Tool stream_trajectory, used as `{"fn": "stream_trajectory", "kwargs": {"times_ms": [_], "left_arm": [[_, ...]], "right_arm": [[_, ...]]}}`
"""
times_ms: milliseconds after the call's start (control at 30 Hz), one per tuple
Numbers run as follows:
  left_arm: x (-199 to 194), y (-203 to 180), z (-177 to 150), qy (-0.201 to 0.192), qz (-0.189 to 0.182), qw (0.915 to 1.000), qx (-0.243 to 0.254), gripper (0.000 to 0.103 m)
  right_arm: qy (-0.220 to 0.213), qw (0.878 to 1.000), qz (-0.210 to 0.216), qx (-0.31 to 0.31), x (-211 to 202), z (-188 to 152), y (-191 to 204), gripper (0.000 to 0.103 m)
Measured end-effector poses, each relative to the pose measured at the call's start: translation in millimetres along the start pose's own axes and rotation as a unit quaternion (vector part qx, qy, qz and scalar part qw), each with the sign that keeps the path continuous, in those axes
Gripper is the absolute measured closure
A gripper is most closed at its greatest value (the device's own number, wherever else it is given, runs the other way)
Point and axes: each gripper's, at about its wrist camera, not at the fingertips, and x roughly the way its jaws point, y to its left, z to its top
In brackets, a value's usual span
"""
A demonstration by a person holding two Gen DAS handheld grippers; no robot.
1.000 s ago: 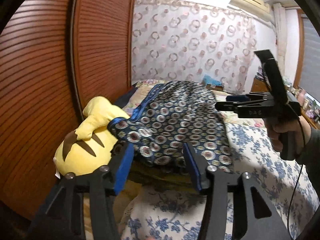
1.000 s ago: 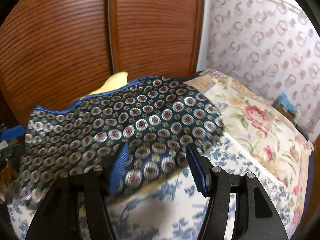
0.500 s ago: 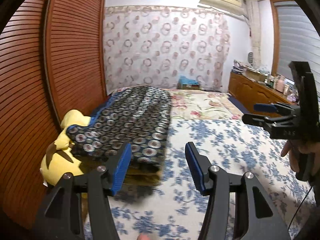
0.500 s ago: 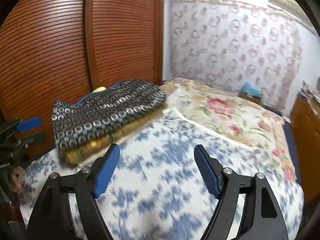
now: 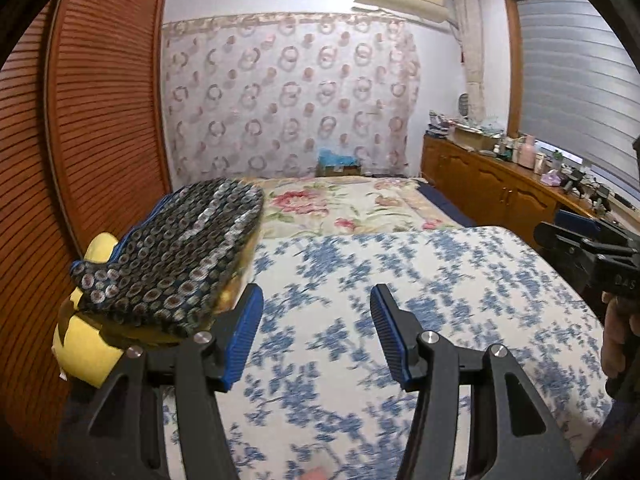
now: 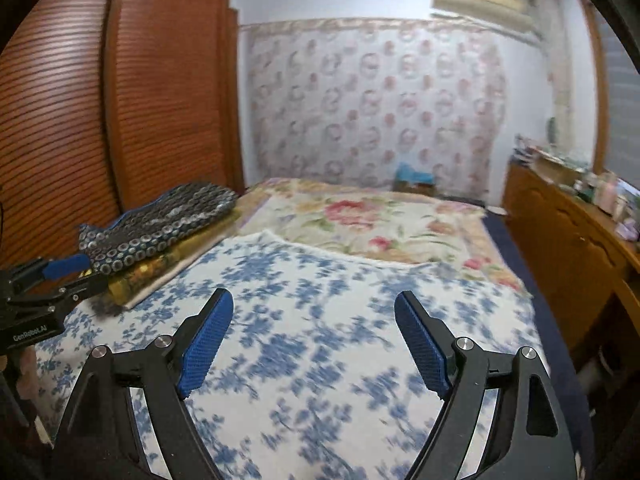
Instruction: Fold small clothes
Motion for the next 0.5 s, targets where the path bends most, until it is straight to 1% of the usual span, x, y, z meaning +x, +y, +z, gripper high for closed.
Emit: {"fn": "stream_trajectory", "kwargs": {"times_ms": [167, 367, 500], "left_arm": [[-16, -14, 18, -0.022, 0.001, 0.9997, 0.007, 0.048], [-31, -18, 37, -0.044, 0.014, 0.999, 0.002, 0.048], [-37, -17, 42, -0.05, 0.011, 0.9987, -0.001, 0.048]], "right_arm": [[-0.027, 0.999, -0.033, 0.021, -34, 2, -13, 0.018], [-0.057, 0.997, -0.051, 0.021, -62, 11, -15, 0.018], [-0.072, 0.995, -0.058, 0.024, -73, 17, -14, 0.018]]}}
